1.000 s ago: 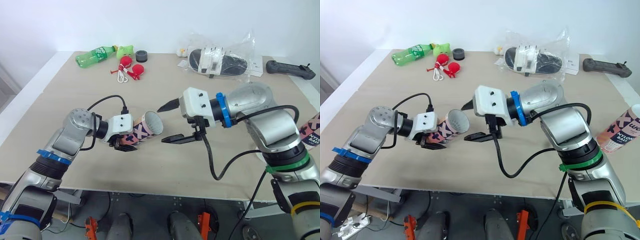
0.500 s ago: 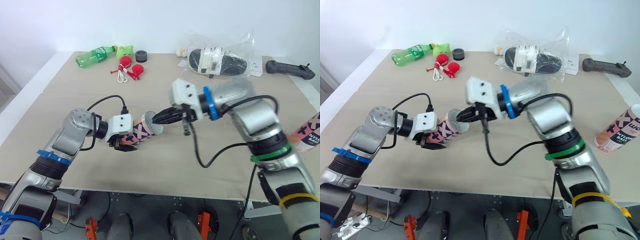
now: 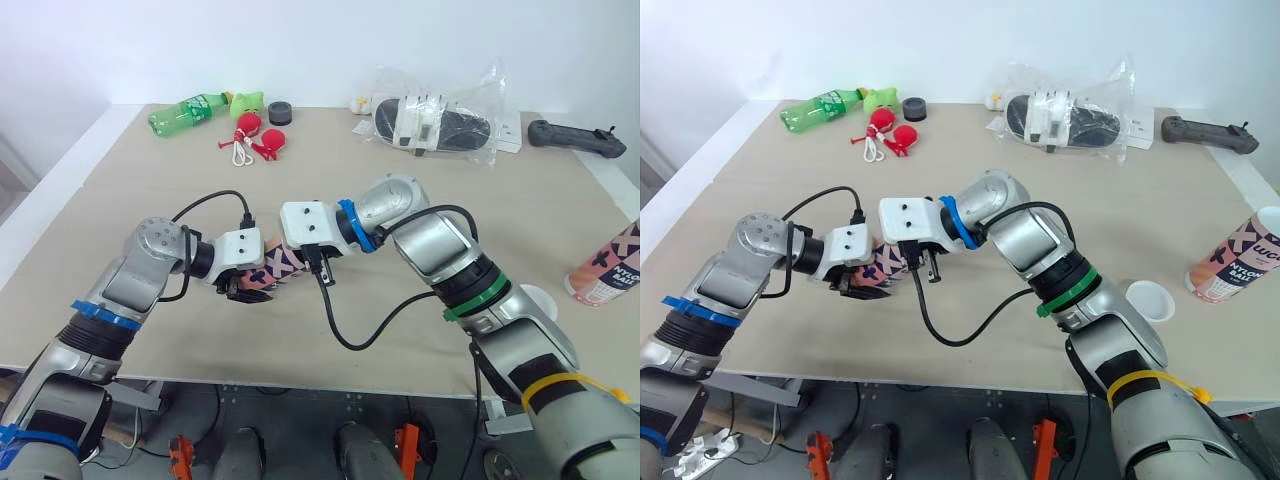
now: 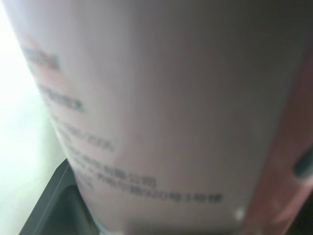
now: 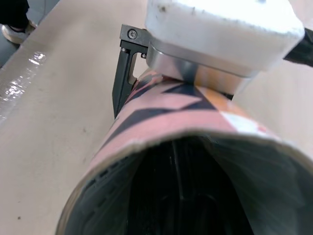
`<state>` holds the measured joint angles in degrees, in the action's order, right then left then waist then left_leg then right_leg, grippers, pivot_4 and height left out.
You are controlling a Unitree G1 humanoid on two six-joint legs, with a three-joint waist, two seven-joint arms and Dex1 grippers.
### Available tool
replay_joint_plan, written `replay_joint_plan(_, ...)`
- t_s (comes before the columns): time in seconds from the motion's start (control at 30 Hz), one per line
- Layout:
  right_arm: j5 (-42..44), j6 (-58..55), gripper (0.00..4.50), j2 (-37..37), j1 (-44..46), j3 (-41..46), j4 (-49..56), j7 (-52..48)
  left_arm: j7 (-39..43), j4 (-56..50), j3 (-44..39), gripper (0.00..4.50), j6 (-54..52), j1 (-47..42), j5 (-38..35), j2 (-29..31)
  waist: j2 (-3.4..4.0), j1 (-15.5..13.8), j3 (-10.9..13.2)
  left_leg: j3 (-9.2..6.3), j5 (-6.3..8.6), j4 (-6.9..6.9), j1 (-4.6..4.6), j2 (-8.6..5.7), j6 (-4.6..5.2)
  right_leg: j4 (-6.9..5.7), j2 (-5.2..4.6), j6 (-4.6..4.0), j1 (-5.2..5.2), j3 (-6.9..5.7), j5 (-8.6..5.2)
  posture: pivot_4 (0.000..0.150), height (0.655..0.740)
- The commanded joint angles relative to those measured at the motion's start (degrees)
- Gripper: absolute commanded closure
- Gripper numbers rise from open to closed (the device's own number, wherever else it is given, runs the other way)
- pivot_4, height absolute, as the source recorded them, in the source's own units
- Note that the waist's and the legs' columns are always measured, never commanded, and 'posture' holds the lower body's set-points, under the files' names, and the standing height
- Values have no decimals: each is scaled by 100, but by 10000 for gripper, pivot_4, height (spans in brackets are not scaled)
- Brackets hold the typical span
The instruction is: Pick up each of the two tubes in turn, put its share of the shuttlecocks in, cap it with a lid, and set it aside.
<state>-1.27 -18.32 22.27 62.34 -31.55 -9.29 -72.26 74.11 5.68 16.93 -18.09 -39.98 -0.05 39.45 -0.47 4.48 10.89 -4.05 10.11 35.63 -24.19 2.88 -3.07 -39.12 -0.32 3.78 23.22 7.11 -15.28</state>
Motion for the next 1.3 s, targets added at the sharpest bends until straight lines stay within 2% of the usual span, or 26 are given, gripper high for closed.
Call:
replay_joint_plan(0.03, -47, 32, 44623, -249, 21, -67, 52, 1, 13, -146, 108, 13667, -4, 39, -40, -76, 0, 1, 0, 0, -1, 0, 1, 1, 1, 0, 1, -1, 0, 0, 2, 1500, 7400)
replay_joint_plan(0.23, 523, -508, 44623, 133, 76, 747, 571, -204, 31, -166, 96, 13667, -20, 32, -48, -69, -1, -17, 1, -1, -4, 0, -5, 1, 1, -1, 2, -1, 2, 0, 5, 1500, 7400)
replay_joint_plan(0.53, 1933, -1802, 44623, 1895, -361, 1965, 1745, -1115, -34, -188, 51, 13667, -29, 128, -126, -142, -1, -55, 2, -4, -1, -9, -14, -5, 2, 6, -10, 5, 4, -8, -15, 1500, 7400)
replay_joint_plan(0.63, 2116, -1813, 44623, 2418, -336, 2203, 1506, -1407, -157, -175, -29, 13667, -5, 138, -182, -269, 0, -59, 3, -3, -2, -8, -12, -5, 2, 6, -10, 2, 4, -7, -13, 1500, 7400)
replay_joint_plan(0.77, 1434, -679, 44623, 3343, -244, 1983, 415, -1890, -502, -250, -351, 13667, 34, 179, -499, -733, -8, -128, 7, 1, -2, 3, -15, -9, 1, 8, -16, 8, 1, -7, -12, 1500, 7400)
replay_joint_plan(0.87, 1209, 60, 35275, 3957, -142, 1482, -259, -2024, -875, -478, -597, 13667, -26, 207, -851, -1198, -14, -132, 11, 9, -2, 0, -22, -11, 1, 11, -20, 13, 12, -1, -12, 1500, 7400)
replay_joint_plan(0.9, 1043, 363, 34031, 4121, -63, 1262, -537, -2024, -1025, -548, -683, 13667, -33, 212, -982, -1381, -17, -130, 16, 9, -2, 0, -22, -11, 1, 11, -20, 13, 12, -1, -12, 1500, 7400)
replay_joint_plan(0.93, 845, 706, 29567, 4233, 46, 1047, -855, -2024, -1183, -604, -774, 13667, -40, 224, -1113, -1564, -21, -130, 18, 10, -2, -3, -23, -10, 1, 11, -19, 12, 18, 2, -13, 1500, 7400)
replay_joint_plan(1.0, 284, 1418, 16613, 4341, 306, 636, -1612, -2024, -1595, -701, -970, 13667, -40, 316, -1409, -2040, -21, -80, 18, 16, -1, -14, -20, -9, 1, 12, -19, 10, 21, 9, -17, 1500, 7400)
replay_joint_plan(1.03, 45, 1726, 13100, 4388, 374, 438, -1922, -2024, -1768, -716, -988, 13667, 49, 420, -1470, -2249, -20, -45, 18, 16, -1, -16, -19, -10, 1, 12, -19, 9, 21, 8, -17, 1500, 7400)
replay_joint_plan(1.07, -177, 1978, 12185, 4443, 384, 276, -2153, -2024, -1915, -701, -954, 13667, 140, 533, -1475, -2410, -18, -24, 17, 15, -1, -19, -18, -9, 2, 12, -18, 7, 21, 8, -18, 1500, 7400)
replay_joint_plan(1.1, -294, 2154, 9441, 4496, 383, 126, -2318, -2024, -2023, -663, -905, 13667, 244, 639, -1450, -2530, -19, -24, 17, 16, -1, -21, -14, -10, 1, 12, -20, 6, 15, 9, -18, 1500, 7400)
replay_joint_plan(1.13, -352, 2334, 2458, 4524, 417, -30, -2516, -2024, -2112, -632, -865, 13667, 350, 738, -1417, -2641, -19, -24, 18, 17, 0, -20, -13, -13, 1, 15, -24, 4, 13, 11, -17, 1500, 7400)
replay_joint_plan(1.17, -378, 2455, 757, 4531, 456, -131, -2660, -2024, -2172, -614, -843, 13667, 415, 797, -1401, -2709, -19, -16, 17, 17, 0, -20, -13, -15, 0, 15, -25, 4, 13, 11, -16, 1500, 7400)
replay_joint_plan(1.3, -964, 3042, 757, 4465, 516, -489, -3422, -2024, -2571, -347, -646, 13667, 817, 1123, -1276, -3165, -18, -17, 18, 20, -1, -19, -8, -17, 0, 14, -26, -9, 11, 16, -8, 1500, 7400)
